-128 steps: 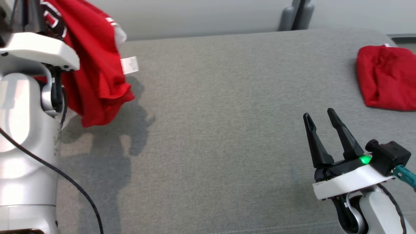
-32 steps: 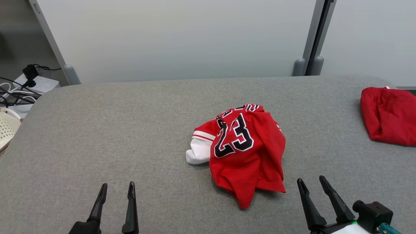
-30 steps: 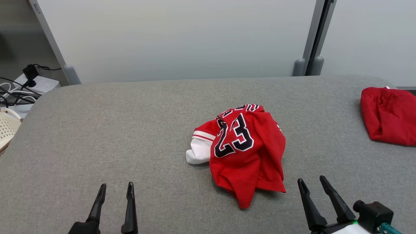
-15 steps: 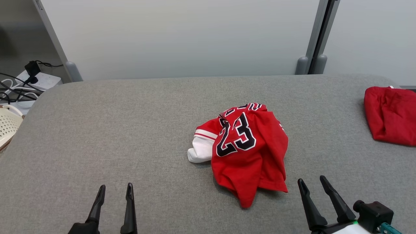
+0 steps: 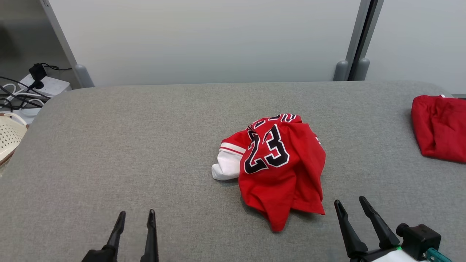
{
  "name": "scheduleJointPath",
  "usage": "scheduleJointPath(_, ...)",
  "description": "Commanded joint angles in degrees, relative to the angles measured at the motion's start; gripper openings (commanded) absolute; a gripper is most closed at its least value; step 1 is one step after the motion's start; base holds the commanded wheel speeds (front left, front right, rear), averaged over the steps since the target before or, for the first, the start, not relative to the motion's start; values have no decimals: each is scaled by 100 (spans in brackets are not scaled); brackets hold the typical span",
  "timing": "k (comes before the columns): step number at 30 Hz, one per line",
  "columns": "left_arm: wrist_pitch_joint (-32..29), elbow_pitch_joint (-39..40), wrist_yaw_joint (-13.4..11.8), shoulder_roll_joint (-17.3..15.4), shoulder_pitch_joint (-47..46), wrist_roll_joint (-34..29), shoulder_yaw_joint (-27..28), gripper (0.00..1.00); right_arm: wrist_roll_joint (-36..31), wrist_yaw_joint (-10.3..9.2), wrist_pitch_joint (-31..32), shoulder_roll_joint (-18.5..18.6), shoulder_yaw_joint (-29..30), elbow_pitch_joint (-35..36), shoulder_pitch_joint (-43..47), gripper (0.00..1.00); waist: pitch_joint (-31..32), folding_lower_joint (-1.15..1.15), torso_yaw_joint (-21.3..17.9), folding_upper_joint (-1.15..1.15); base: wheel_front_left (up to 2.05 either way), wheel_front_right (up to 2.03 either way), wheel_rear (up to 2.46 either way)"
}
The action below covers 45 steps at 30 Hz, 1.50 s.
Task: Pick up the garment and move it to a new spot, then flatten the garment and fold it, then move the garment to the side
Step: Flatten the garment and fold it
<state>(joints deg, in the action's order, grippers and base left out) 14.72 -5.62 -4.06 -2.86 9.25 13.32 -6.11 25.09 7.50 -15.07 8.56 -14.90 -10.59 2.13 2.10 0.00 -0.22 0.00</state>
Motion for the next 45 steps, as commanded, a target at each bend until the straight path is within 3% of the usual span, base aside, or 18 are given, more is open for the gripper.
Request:
scheduleJointPath(1, 28, 42, 63, -2, -380, 59, 101, 100, -5, -1, 7, 83, -134, 103, -256, 100, -32, 0, 32, 0, 0, 0, 0)
scheduleJointPath(7, 28, -881, 578, -2, -1187, 528, -462, 100, 30, -1, 7, 136, -325, 76, -434, 100, -277, 0, 84, 0, 0, 0, 0)
scheduleJointPath(12, 28, -1802, 871, -2, -2267, 431, -932, 100, 33, -1, 7, 280, -453, 124, -737, 100, -726, 0, 42, 0, 0, 0, 0)
scheduleJointPath(23, 28, -3708, 852, -149, -4065, -738, -1677, 100, 118, -1, 7, 421, -635, 269, -1297, 100, -1474, 0, -264, 0, 0, 0, 0)
scheduleJointPath(39, 28, -4931, 966, -236, -4873, -1074, -2117, 100, 186, -1, 7, 480, -882, 327, -1465, 100, -1651, 0, -579, 0, 0, 0, 0)
scheduleJointPath(40, 28, -4948, 981, -230, -4902, -1077, -2146, 95, 192, -1, 7, 489, -929, 322, -1486, 100, -1660, 0, -582, 0, 0, 0, 0)
scheduleJointPath(41, 28, -4926, 994, -222, -4929, -1077, -2172, 45, 201, -1, 7, 495, -978, 319, -1510, 100, -1668, 0, -581, 0, 0, 0, 0)
scheduleJointPath(42, 28, -4893, 1000, -215, -4946, -1074, -2189, 9, 213, -1, 7, 501, -1038, 314, -1537, 100, -1674, 0, -577, 0, 0, 0, 0)
scheduleJointPath(43, 28, -4864, 1002, -209, -4955, -1069, -2199, 0, 230, -1, 7, 503, -1112, 302, -1566, 100, -1677, 0, -569, 0, 0, 0, 0)
scheduleJointPath(45, 28, -4791, 990, -199, -4952, -1048, -2198, 0, 321, -1, 7, 500, -1341, 250, -1628, 100, -1674, 0, -540, 0, 0, 0, 0)
